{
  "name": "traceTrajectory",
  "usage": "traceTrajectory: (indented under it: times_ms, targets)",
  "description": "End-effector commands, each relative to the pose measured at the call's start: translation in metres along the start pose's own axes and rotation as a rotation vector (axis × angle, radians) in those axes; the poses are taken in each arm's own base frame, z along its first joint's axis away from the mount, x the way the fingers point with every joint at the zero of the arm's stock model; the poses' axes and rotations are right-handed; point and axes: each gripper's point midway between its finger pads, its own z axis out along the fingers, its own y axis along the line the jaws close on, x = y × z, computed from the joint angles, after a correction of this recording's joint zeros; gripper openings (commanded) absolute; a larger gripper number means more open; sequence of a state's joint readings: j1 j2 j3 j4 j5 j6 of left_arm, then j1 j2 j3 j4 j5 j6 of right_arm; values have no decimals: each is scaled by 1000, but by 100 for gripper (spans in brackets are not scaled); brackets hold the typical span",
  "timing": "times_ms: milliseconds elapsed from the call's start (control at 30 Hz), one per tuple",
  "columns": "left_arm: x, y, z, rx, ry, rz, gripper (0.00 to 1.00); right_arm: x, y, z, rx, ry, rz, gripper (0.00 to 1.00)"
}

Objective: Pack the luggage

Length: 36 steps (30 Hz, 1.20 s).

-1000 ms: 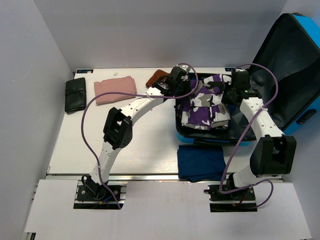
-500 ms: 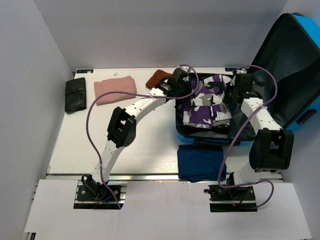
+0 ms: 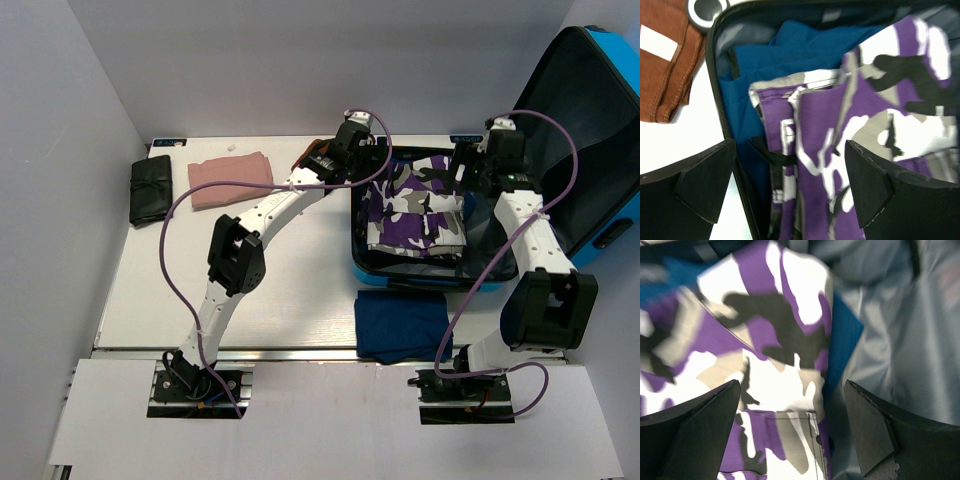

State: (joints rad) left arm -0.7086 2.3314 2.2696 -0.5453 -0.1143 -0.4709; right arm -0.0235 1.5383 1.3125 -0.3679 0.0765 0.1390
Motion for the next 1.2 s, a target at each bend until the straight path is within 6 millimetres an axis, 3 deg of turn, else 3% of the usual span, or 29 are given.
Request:
traceTrajectory:
  times_ms: [0, 133, 233, 333, 467, 633, 767, 833, 900, 1000, 1033, 1067, 1167]
  targets:
    - [-76, -41, -65, 99, -183, 8, 98, -50, 10, -29, -43, -128, -24, 89]
    - [-65, -60, -61, 185, -151, 44, 98, -43, 24, -24, -126, -105, -35, 89]
    - [-48, -88, -59, 280, -125, 122, 98, -39, 25, -15, -136, -89, -47, 89]
    - [-36, -112, -60, 353, -125, 197, 98, -31, 29, 4, -172, -66, -82, 89]
    - [-16, -128, -51, 456, -111, 284, 98, -21, 35, 27, -214, -40, -128, 89]
    - [11, -94, -5, 361, -31, 235, 98, 4, 37, 63, -251, 23, -202, 89]
    - [37, -54, 30, 226, 27, 173, 98, 25, 47, 86, -316, 65, -214, 89]
    - [39, -39, 37, 169, 34, 129, 98, 37, 50, 97, -334, 91, -221, 89]
    - [37, -7, 47, 87, 40, 52, 98, 41, 54, 104, -349, 90, -236, 89]
    - [41, 24, 57, 35, 72, -45, 98, 49, 51, 114, -337, 94, -246, 89]
    - [43, 30, 59, 31, 86, -64, 98, 51, 49, 116, -326, 100, -246, 89]
    - [47, 22, 58, 76, 110, -71, 98, 54, 61, 116, -331, 103, -267, 89]
    - [39, 21, 55, 105, 102, -68, 98, 46, 58, 110, -305, 86, -268, 89]
